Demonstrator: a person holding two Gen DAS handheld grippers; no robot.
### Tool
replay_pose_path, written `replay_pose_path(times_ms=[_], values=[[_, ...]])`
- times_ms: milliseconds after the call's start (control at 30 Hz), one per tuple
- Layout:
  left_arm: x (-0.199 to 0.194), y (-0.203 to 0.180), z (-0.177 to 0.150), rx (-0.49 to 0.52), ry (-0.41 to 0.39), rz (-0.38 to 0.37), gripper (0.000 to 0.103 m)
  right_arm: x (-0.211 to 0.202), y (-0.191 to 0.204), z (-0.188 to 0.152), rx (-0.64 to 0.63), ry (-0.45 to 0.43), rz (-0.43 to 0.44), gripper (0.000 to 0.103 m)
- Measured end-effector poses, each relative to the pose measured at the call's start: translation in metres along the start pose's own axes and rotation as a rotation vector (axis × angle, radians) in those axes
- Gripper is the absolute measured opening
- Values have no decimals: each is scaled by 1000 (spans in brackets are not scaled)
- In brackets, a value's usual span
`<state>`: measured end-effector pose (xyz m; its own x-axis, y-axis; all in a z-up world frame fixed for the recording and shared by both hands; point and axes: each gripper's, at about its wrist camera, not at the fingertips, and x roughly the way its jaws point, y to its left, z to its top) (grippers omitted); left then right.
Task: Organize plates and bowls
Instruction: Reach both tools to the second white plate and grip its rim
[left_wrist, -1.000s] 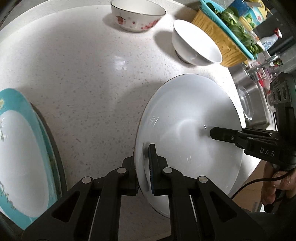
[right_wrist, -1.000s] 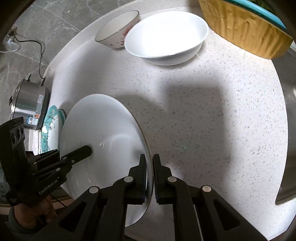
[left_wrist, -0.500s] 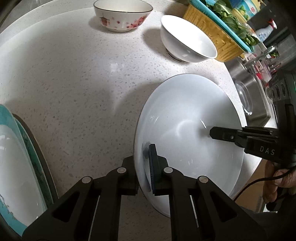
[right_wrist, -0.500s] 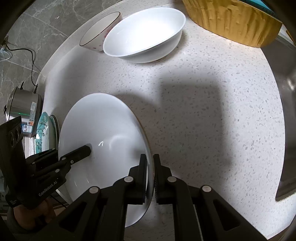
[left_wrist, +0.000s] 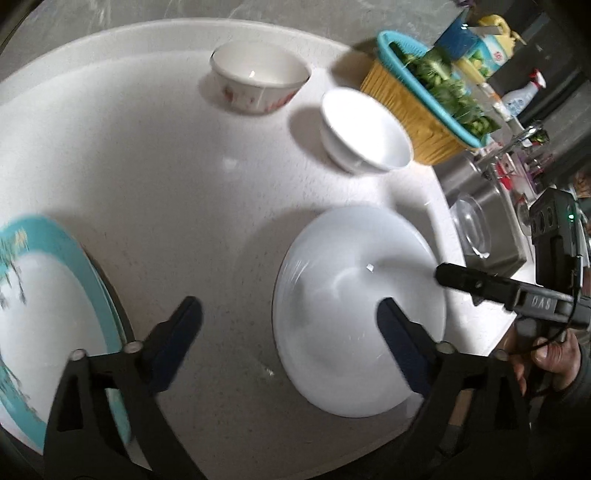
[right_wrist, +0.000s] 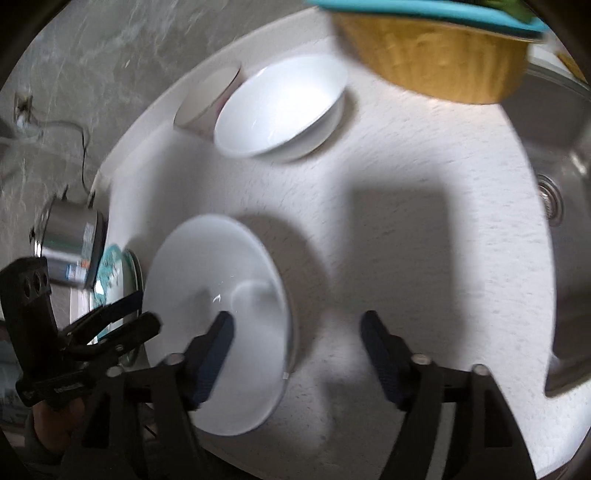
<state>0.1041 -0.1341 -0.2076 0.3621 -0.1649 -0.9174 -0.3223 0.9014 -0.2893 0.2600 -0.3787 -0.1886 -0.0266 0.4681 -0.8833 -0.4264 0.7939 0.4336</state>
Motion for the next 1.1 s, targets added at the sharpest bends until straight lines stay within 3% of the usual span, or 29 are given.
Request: replay_pose_path(times_ms=[200, 333, 433, 467, 600, 667, 833, 900, 1067, 1100], values=[[-18, -23, 39, 158, -20, 12, 103, -41, -30, 6, 173, -136, 43, 103], [-17, -36, 73, 245, -15, -15, 103, -58, -37, 12, 257, -229, 49, 103], [-9, -44, 107, 278, 5, 9, 103, -53, -41, 24, 342, -209, 19, 103], [-2, -46, 118, 272, 22, 14, 103, -50, -41, 26, 366, -214, 29, 100], [22, -42, 161, 236, 51, 6, 102, -40, -37, 48, 398, -229, 20, 69], [36, -45, 177, 226, 59, 42, 102, -28, -32, 64, 375, -206, 23, 68], [70, -58, 186, 219, 108, 39, 101, -7, -33, 94, 357, -163, 26, 64], [83, -58, 190, 207, 126, 40, 100, 4, -28, 100, 332, -138, 16, 58], [105, -56, 196, 171, 127, 33, 87, 24, -30, 111, 316, -96, 29, 57], [113, -56, 196, 162, 131, 36, 78, 26, -30, 112, 313, -94, 29, 57]])
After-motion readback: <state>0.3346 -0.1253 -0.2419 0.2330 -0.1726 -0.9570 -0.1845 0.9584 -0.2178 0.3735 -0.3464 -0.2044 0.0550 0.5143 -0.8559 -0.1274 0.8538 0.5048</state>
